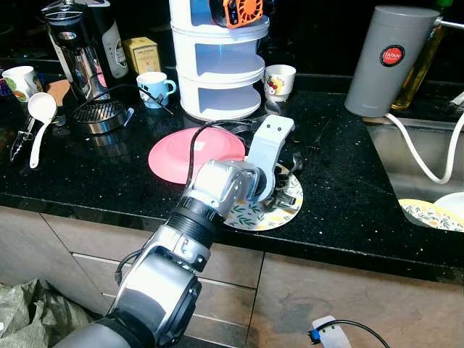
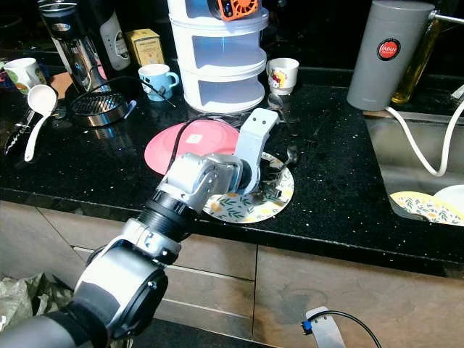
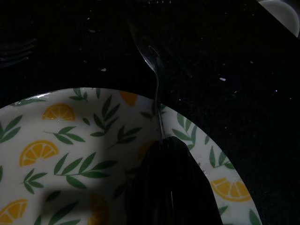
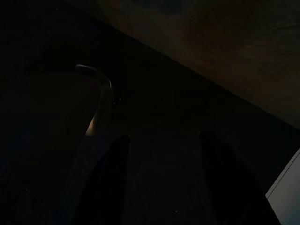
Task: Kitchen organization
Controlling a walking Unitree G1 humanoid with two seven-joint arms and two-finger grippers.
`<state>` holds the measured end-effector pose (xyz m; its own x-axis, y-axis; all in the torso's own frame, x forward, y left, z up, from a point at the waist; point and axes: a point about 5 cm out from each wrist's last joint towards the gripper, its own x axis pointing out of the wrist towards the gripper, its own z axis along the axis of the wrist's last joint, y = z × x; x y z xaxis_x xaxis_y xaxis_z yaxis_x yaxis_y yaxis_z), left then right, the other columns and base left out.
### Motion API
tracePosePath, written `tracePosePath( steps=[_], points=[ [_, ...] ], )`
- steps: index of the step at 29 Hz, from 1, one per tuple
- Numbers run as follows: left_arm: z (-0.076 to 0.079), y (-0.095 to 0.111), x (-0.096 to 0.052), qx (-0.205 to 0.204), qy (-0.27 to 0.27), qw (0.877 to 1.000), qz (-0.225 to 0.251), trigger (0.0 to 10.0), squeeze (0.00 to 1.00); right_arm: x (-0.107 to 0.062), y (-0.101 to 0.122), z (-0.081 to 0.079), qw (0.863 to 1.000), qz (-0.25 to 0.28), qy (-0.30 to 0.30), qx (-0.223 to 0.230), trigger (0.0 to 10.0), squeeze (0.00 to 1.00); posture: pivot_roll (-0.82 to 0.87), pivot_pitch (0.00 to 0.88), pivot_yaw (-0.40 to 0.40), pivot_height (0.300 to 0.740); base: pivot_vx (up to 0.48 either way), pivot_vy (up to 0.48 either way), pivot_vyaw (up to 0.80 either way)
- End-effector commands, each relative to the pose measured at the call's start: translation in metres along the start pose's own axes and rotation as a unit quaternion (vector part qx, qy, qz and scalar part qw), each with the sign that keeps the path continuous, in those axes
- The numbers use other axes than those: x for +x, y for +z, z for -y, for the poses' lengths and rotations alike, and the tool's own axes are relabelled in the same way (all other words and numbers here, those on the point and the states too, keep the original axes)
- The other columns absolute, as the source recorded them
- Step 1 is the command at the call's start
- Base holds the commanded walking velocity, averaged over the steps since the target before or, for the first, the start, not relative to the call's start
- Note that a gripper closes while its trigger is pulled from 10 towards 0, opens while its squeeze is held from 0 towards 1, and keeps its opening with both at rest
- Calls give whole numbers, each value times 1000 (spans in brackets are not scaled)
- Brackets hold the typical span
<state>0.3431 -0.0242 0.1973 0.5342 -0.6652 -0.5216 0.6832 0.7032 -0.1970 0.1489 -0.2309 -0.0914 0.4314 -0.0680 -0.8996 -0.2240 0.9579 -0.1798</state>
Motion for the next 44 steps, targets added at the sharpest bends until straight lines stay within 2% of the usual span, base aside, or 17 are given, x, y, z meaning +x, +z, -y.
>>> tracePosePath(
  steps=[1, 6, 11, 17, 23, 26, 27, 30, 33, 34, 35, 36, 37, 40, 41, 43, 44],
  points=[
    [-11, -28, 7, -31, 27, 998, -49, 0, 0, 0, 2, -2, 1000, 2, 1, -2, 10000, 0, 0, 17, 32, 740, 0, 0, 0],
    [-22, -6, -5, -20, 69, 997, 18, 0, 0, 0, 2, -2, 1000, 2, 1, -3, 10000, 0, -2, 18, 28, 740, 0, 0, 0],
    [-37, 27, -33, 5, 148, 983, 110, 0, 0, 0, 2, -1, 1000, 1, 0, -4, 10000, 0, 4, 15, 19, 740, 0, 0, 0],
    [-33, 41, -43, 37, 155, 976, 149, 0, 0, 0, 3, 0, 1000, 2, 0, -7, 10000, 0, 5, 12, 16, 740, 0, 0, 0],
    [-24, 49, -46, 44, 129, 971, 196, 0, 0, 0, 3, 1, 1000, 4, -1, -7, 10000, 0, 2, 10, 16, 740, 0, 0, 0],
    [0, 58, -55, 44, 12, 957, 288, 0, 0, 0, 3, 1, 1000, 5, -3, -3, 10000, 0, 0, 8, 15, 740, 0, 0, 0],
    [0, 58, -55, 44, 12, 957, 288, 0, 0, 0, 3, 1, 1000, 5, -3, -3, 10000, 0, 0, 8, 15, 740, 0, 0, 0],
    [15, 56, -72, -31, -123, 924, 362, 0, 0, 0, 3, 1, 1000, 5, -5, 1, 10000, 0, -2, 6, 11, 740, 0, 0, 0],
    [31, 49, -89, -45, -220, 891, 395, 0, 0, 0, 3, 1, 1000, 3, -5, 2, 10000, 0, 2, 4, 8, 740, 0, 0, 0],
    [33, 46, -92, -49, -241, 883, 401, 2941, 0, 0, 2, 2, 1000, 3, -5, 2, 10000, 0, 1, 1, 7, 740, 0, 0, 0],
    [34, 45, -96, -51, -252, 872, 417, 6706, 0, 0, 2, 2, 1000, 3, -5, 1, 10000, 0, 0, 1, 8, 740, 0, 0, 0],
    [34, 45, -96, -51, -252, 872, 417, 6706, 0, 0, 2, 2, 1000, 3, -5, 1, 10000, 0, 0, 1, 8, 740, 0, 0, 0],
    [34, 41, -101, -47, -274, 852, 443, 10000, 0, 0, 2, 2, 1000, 3, -4, 1, 10000, 0, -2, 0, 7, 740, 0, 0, 0],
    [33, 39, -104, -51, -282, 843, 456, 10000, 0, 0, 2, 2, 1000, 3, -4, 0, 10000, 0, -3, 0, 6, 740, 0, 0, 0],
    [30, 37, -107, -62, -286, 832, 470, 10000, 0, 0, 2, 2, 1000, 3, -4, 0, 10000, 0, -4, 0, 7, 740, 0, 0, 0],
    [28, 36, -108, -70, -288, 826, 480, 10000, 0, 0, 2, 2, 1000, 3, -4, -1, 10000, 0, -4, 0, 7, 740, 0, 0, 0],
    [24, 33, -108, -76, -276, 827, 483, 10000, 0, 0, 2, 2, 1000, 3, -4, 0, 10000, 0, -4, 0, 7, 740, 0, 0, 0]
  ],
)
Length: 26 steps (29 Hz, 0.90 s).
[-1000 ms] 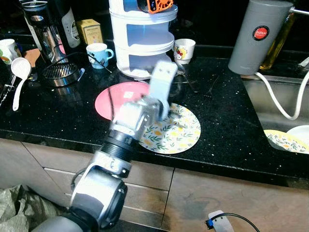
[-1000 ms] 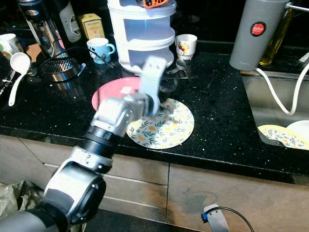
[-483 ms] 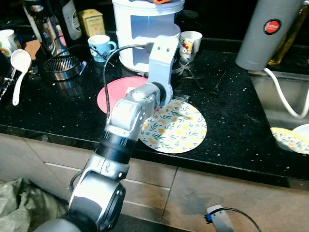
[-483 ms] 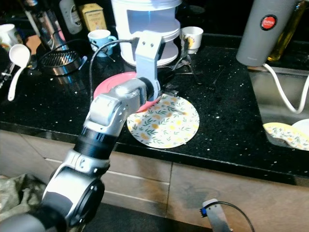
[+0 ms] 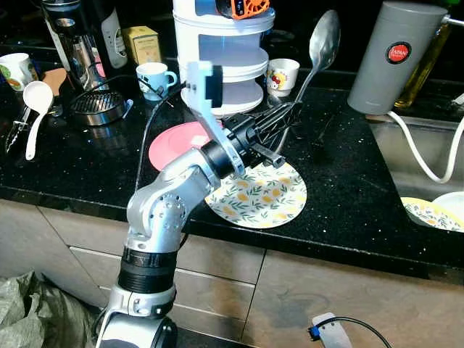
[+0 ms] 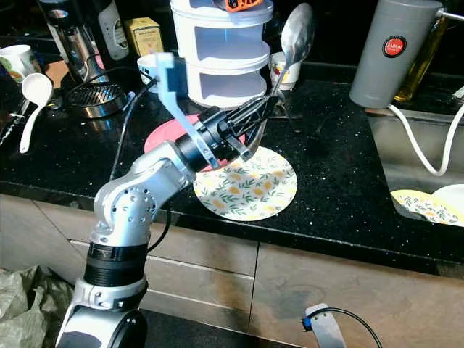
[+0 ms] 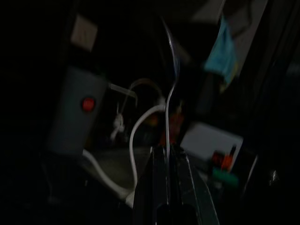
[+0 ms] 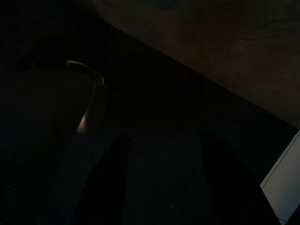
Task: Kitchen organization
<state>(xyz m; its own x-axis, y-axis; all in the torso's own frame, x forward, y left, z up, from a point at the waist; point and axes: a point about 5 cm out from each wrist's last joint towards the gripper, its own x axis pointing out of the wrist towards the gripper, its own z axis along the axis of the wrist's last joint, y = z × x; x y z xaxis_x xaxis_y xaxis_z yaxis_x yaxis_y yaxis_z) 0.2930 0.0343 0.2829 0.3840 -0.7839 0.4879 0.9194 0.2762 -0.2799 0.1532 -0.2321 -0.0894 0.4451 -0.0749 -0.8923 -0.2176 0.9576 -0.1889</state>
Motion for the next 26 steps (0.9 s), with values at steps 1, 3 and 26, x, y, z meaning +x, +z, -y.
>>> tracePosePath(
  steps=[1, 3, 26],
  points=[
    [11, -5, 8, -40, -18, 998, 48, 10000, 0, 0, -3, 0, 1000, -3, 1, -1, 10000, 0, -4, 0, 7, 740, 0, 0, 0],
    [-10, -8, 1, 18, 84, 995, 59, 10000, 0, 0, -3, 0, 1000, -4, 1, -1, 10000, 0, -5, 0, 5, 740, 0, 0, 0],
    [6, -23, -12, -15, 5, 998, 62, 10000, 0, -1, -3, 3, 1000, -6, -1, -4, 10000, 0, -8, 0, -4, 740, 0, -116, 0]
  ],
)
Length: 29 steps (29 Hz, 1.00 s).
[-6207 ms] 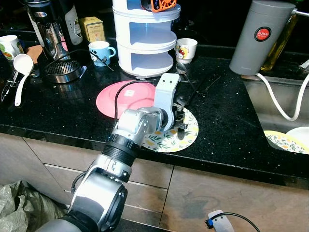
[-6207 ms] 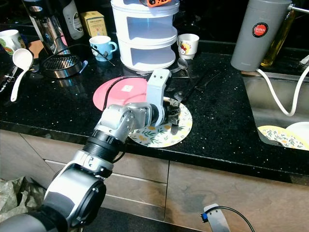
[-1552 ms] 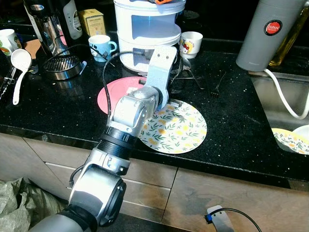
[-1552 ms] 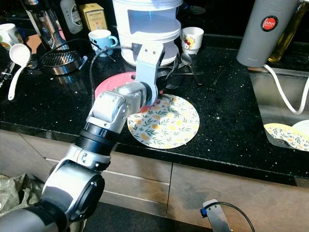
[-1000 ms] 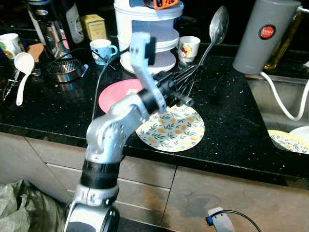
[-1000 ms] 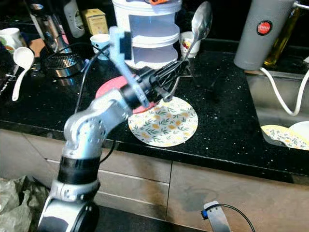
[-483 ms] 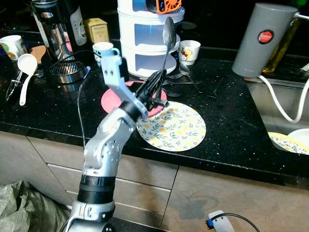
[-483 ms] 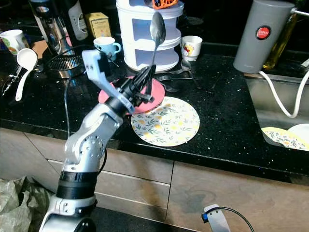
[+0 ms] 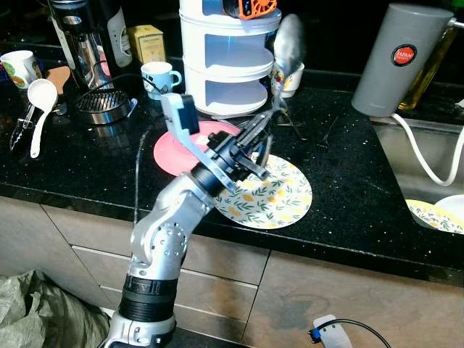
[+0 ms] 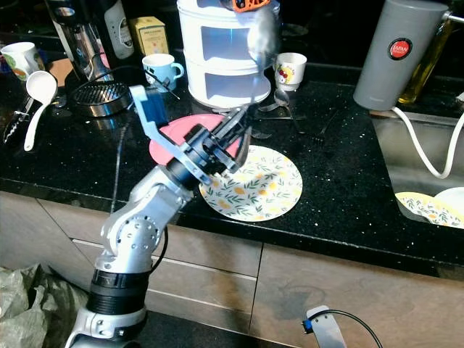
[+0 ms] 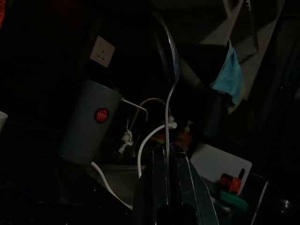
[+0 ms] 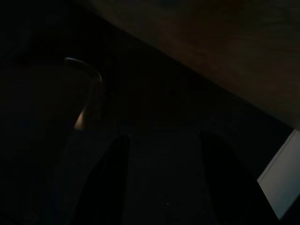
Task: Kitchen organization
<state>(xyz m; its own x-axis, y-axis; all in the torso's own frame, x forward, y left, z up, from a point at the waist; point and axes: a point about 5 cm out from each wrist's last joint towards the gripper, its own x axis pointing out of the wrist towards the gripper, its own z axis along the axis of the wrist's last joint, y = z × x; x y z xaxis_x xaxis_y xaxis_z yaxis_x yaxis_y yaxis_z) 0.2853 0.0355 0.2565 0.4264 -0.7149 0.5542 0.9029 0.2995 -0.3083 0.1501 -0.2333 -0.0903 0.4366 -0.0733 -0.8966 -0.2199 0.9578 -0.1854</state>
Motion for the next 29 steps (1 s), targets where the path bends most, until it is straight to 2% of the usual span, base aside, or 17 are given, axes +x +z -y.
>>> tracePosePath(
  steps=[1, 4, 12, 15, 29],
  points=[
    [6, -2, 5, -10, -14, 1000, 11, 10000, 0, 0, 1, 3, 1000, -2, -3, -3, 10000, 0, -8, 0, -4, 740, 0, -442, 0],
    [6, -2, 5, -9, -15, 1000, 10, 10000, 0, 0, 1, 3, 1000, -2, -3, -3, 10000, 0, -9, 0, -5, 740, 0, -444, 0],
    [7, -1, 6, -9, -21, 1000, 9, 10000, 0, 0, 0, 2, 1000, -8, 0, 1, 10000, 0, -8, 0, -3, 740, 0, -453, -800],
    [9, -1, 6, -8, -23, 1000, 10, 10000, 0, 0, 0, 2, 1000, -6, 0, 0, 10000, 0, -8, 0, -6, 740, 0, -451, -194],
    [10, 3, 7, -13, -23, 999, 23, 10000, 0, 0, -1, 3, 1000, -9, 0, -5, 10000, 0, -6, 0, -10, 740, 0, 0, 0]
  ],
)
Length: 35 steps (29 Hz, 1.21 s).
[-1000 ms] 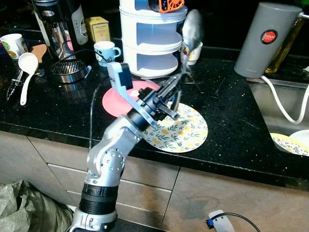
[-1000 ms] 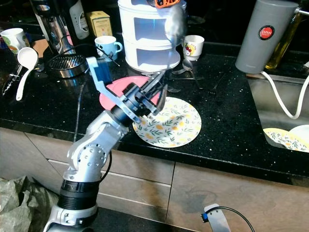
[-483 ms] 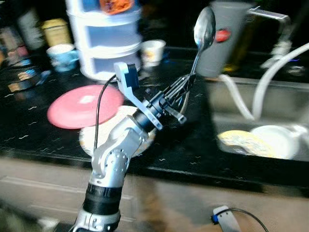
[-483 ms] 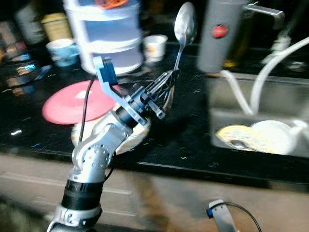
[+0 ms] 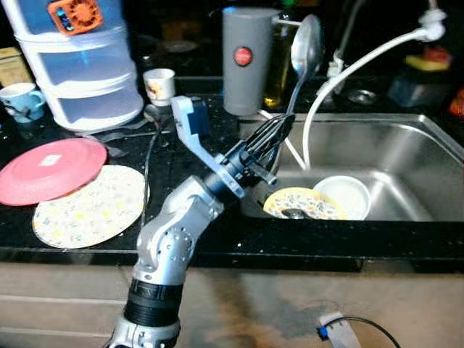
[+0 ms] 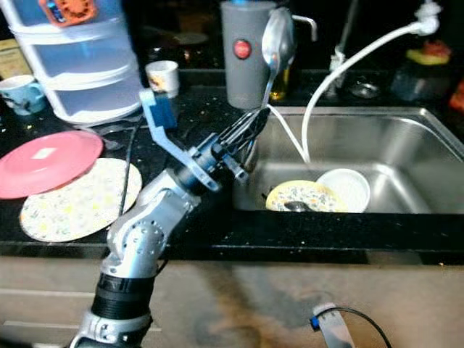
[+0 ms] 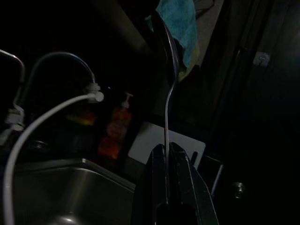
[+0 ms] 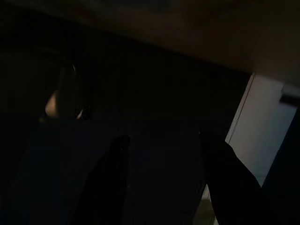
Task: Kitchen organization
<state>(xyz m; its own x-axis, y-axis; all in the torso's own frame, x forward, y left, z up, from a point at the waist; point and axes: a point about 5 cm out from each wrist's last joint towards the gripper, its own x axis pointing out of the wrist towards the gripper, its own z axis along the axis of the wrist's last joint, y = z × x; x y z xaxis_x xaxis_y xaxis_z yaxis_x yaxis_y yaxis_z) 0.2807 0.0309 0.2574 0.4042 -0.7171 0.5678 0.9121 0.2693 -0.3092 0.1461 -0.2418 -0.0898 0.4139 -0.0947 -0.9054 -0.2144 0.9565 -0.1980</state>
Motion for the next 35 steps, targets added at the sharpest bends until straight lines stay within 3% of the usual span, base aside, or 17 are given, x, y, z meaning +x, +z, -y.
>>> tracePosePath(
  steps=[1, 6, 19, 35],
  points=[
    [4, 6, 5, -3, -11, 1000, 19, 10000, 0, 1, 5, -5, 1000, 6, 7, -5, 10000, 0, -6, 0, -10, 740, 0, 0, 0],
    [4, 6, 5, 0, -13, 1000, 17, 10000, 0, 1, 5, -5, 1000, 5, 7, -8, 10000, 0, -5, 0, -11, 740, 0, -61, 0],
    [2, 1, 4, 2, -6, 1000, 3, 10000, 0, 1, 4, -4, 1000, 5, 4, -15, 10000, 0, -6, 0, -13, 740, 0, -442, 0],
    [11, -2, 2, -3, -35, 999, -16, 10000, 0, 1, 3, -4, 1000, 1, 8, -26, 10000, 0, -1, 1, -17, 740, 0, 0, -50]
  ],
)
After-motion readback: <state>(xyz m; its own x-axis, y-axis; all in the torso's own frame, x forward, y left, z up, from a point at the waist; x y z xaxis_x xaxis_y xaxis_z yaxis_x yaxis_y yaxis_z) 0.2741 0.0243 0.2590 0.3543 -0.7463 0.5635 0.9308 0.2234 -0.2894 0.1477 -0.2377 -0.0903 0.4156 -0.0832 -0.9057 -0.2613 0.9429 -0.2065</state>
